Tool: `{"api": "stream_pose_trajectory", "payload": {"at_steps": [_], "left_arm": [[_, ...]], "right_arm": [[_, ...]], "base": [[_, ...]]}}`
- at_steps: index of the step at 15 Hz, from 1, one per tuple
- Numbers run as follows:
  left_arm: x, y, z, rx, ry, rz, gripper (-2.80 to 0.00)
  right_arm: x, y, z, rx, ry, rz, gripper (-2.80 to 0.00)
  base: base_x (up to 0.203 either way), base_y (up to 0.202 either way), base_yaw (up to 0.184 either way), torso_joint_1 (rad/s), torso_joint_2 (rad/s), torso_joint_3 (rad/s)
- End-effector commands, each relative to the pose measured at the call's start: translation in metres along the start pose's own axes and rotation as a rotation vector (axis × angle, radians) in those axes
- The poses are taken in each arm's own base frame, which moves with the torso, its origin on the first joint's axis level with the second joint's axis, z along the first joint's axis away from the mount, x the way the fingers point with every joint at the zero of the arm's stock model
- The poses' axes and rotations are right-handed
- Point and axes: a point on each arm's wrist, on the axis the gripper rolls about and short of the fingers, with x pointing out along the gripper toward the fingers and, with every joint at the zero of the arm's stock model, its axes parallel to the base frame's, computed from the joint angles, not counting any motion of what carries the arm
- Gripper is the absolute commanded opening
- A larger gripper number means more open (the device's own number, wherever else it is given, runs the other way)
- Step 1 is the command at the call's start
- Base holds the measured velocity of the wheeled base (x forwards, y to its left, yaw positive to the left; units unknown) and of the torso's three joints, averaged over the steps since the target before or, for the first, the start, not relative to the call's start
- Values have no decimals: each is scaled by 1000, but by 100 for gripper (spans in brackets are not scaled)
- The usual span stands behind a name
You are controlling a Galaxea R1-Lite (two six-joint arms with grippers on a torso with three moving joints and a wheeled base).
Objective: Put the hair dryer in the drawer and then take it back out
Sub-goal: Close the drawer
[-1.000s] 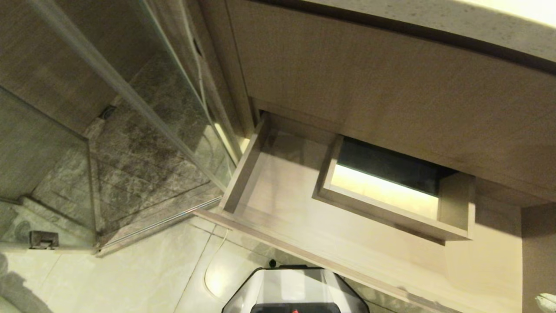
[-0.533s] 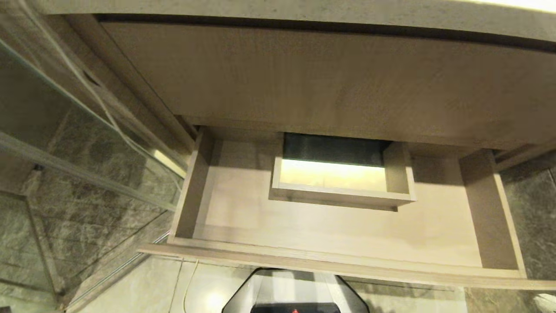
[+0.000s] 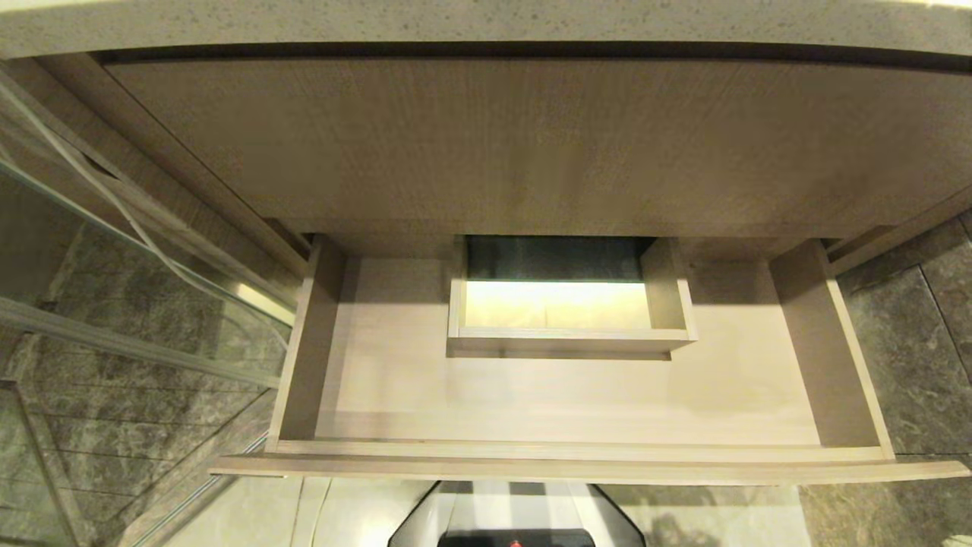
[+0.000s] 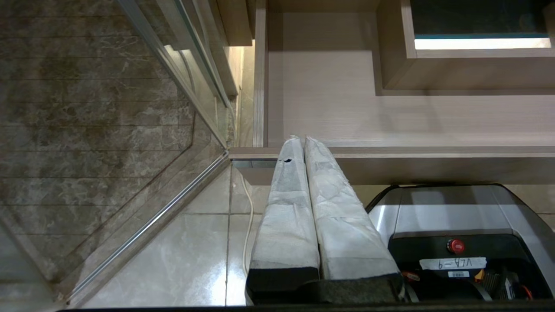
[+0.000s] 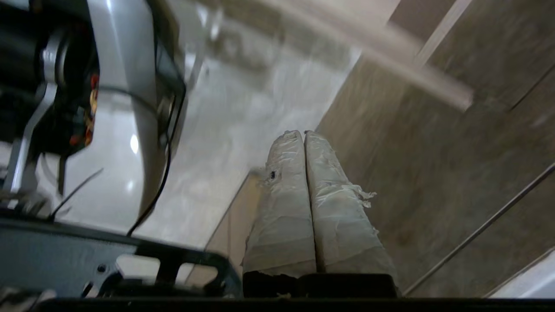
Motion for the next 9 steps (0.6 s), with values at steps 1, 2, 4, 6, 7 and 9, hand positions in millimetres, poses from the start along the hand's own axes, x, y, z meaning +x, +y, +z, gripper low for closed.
{"api": "stream_pose_trajectory", "payload": {"at_steps": [1,2,4,6,7,9], "left_arm": [[0,0,-1,0,2,1,-280],[0,0,-1,0,2,1,-280],[0,0,-1,0,2,1,-280],[0,0,-1,0,2,1,-280],[0,0,-1,0,2,1,-280],[0,0,-1,0,2,1,-280]], "right_arm": [[20,-7,3,22,125,67,-280],[27,-9,4,42,164,80,-280],[42,-15,5,107,251,95,-280],[63,-24,8,203,362,93,-280],[71,-29,9,241,412,79,-280],[90,-38,13,265,524,38,-280]], "base": [[0,0,0,0,0,0],[0,0,0,0,0,0],[0,0,0,0,0,0],[0,0,0,0,0,0],[0,0,0,0,0,0],[0,0,0,0,0,0]]}}
